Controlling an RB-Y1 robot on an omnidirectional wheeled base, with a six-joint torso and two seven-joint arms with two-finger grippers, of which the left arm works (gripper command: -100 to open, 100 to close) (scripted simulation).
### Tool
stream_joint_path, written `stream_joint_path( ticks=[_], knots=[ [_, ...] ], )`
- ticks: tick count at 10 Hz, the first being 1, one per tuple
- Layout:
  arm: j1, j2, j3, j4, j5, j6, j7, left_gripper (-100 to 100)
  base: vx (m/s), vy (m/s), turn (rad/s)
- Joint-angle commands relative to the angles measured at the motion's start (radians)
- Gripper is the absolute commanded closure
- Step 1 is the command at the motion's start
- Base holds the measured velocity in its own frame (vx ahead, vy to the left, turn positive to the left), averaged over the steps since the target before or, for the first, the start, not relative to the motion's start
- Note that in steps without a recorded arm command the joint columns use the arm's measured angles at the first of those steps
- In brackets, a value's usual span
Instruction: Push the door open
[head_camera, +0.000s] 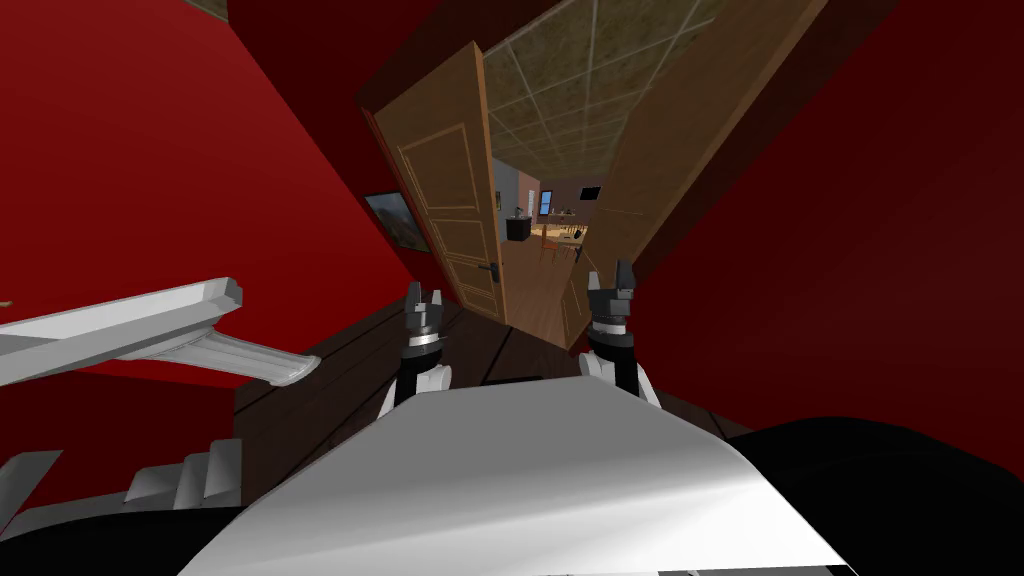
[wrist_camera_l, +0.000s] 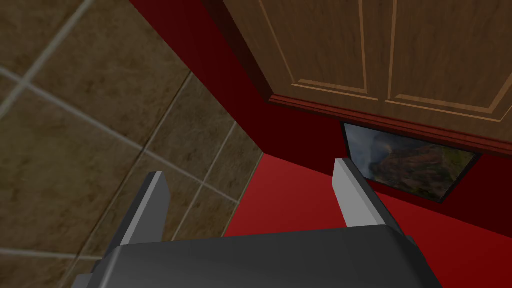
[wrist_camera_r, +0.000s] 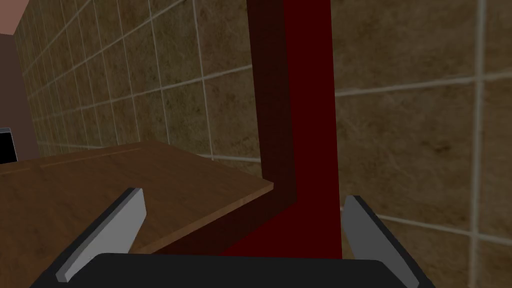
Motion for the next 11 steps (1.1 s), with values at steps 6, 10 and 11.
stream_joint_path(
  ticks=[6, 10, 11],
  knots=[
    [-0.058, 0.024, -0.025, 0.115, 0.002, 0.026, 0.007, -100, 0.11, 0.064, -0.062],
    [-0.1, 0.038, -0.043, 0.198, 0.003, 0.045, 0.013, -100, 0.09, 0.059, -0.064],
    [-0.112, 0.041, -0.048, 0.221, 0.003, 0.051, 0.014, -100, 0.112, 0.09, -0.087]
  ],
)
